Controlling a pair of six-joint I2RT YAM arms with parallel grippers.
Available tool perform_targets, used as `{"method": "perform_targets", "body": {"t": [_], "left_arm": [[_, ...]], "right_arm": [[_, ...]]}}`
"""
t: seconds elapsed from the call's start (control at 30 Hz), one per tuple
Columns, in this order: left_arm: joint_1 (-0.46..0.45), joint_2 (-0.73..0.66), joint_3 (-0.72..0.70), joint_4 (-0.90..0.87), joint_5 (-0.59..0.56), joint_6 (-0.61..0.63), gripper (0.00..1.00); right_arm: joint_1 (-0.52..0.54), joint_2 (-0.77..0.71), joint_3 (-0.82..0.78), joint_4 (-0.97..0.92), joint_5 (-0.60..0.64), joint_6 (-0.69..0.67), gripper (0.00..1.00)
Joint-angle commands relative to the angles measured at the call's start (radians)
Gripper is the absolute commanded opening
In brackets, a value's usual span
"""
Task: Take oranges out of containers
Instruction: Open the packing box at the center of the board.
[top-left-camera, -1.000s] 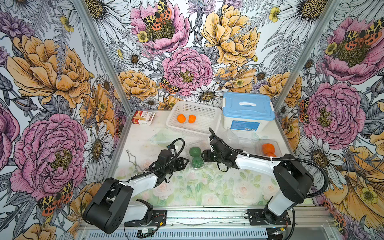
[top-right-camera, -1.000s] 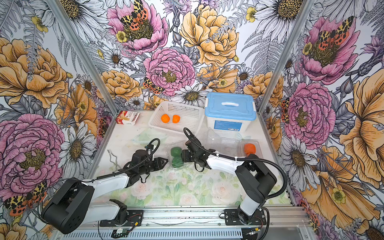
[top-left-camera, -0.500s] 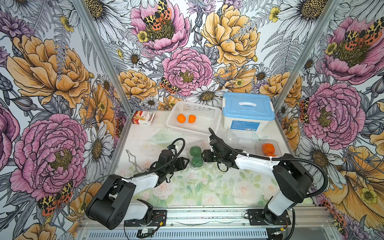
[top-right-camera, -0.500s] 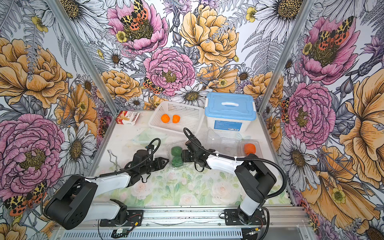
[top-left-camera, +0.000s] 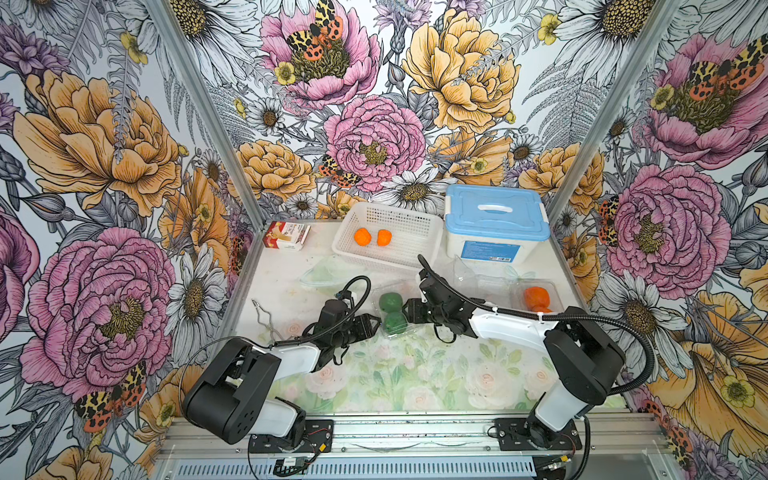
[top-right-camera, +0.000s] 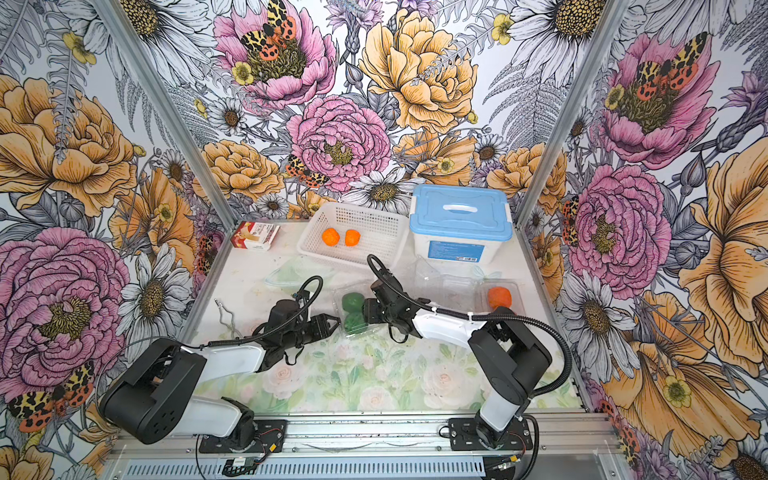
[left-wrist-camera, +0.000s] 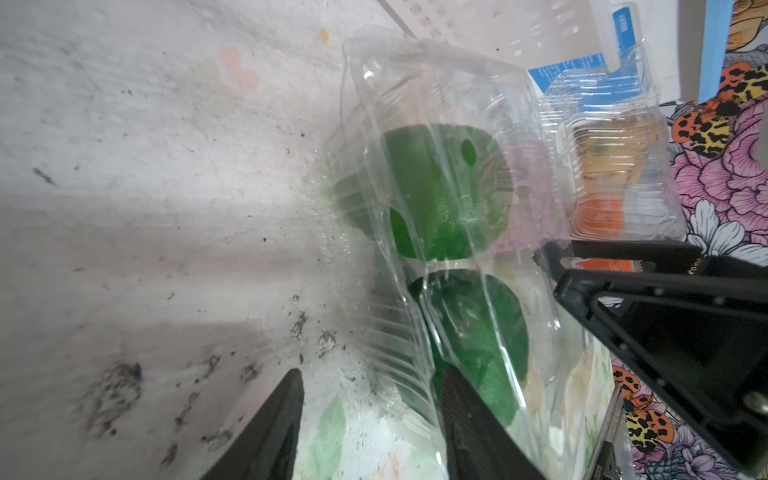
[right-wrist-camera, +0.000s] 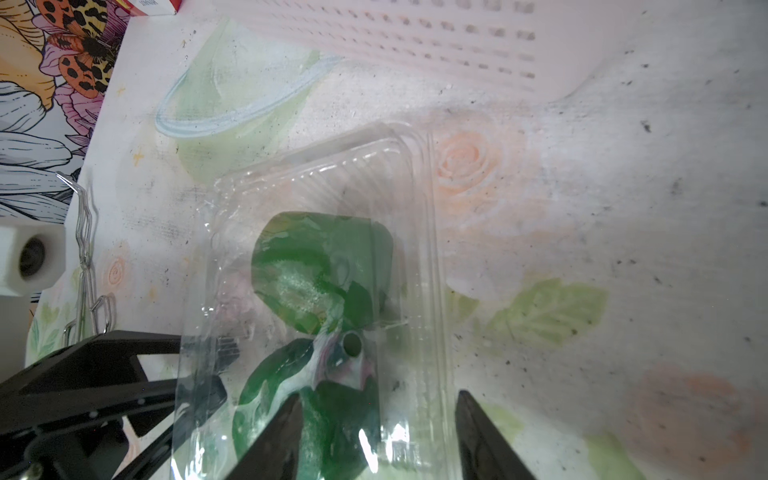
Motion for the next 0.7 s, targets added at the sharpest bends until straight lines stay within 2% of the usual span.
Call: {"method": "perform_targets", "body": {"t": [0.0,0.07,0.13,0.17,0.23,0.33,0.4,0.47,0.67], "left_arm": [[-0.004,0.011,0.020,0.033,0.029,0.011,0.56],[-0.004,0.009,0.018,0.036,0.031,0.012,0.52],[-0.002,0.007,0.018,0.040,0.029,0.019,0.38],[-0.001,0.007,0.020,0.039,0.031,0.025,0.34],[-0.001,0.007,0.024,0.037,0.033,0.038,0.18],[0.000,0.014,0.041,0.017,0.030,0.059,0.12],[-0.002,0.027,0.063,-0.004,0.031,0.076,0.03],[-0.002,0.042,0.074,-0.009,0.035,0.077,0.00],[-0.005,0.086,0.098,-0.008,0.062,0.079,0.00]], "right_arm": [[0.008,0.021,-0.009,0.041,-0.045,0.008,0.57],[0.005,0.017,-0.011,0.041,-0.048,0.007,0.57],[0.000,0.015,-0.011,0.041,-0.050,0.007,0.57],[0.000,0.015,-0.011,0.042,-0.053,0.007,0.57],[-0.001,0.014,-0.011,0.043,-0.055,0.006,0.57],[-0.003,0.018,-0.011,0.045,-0.055,0.006,0.57],[-0.004,0.021,-0.011,0.045,-0.055,0.006,0.57],[-0.004,0.019,-0.009,0.046,-0.056,0.006,0.57],[-0.006,0.013,-0.011,0.047,-0.058,0.002,0.57]]}}
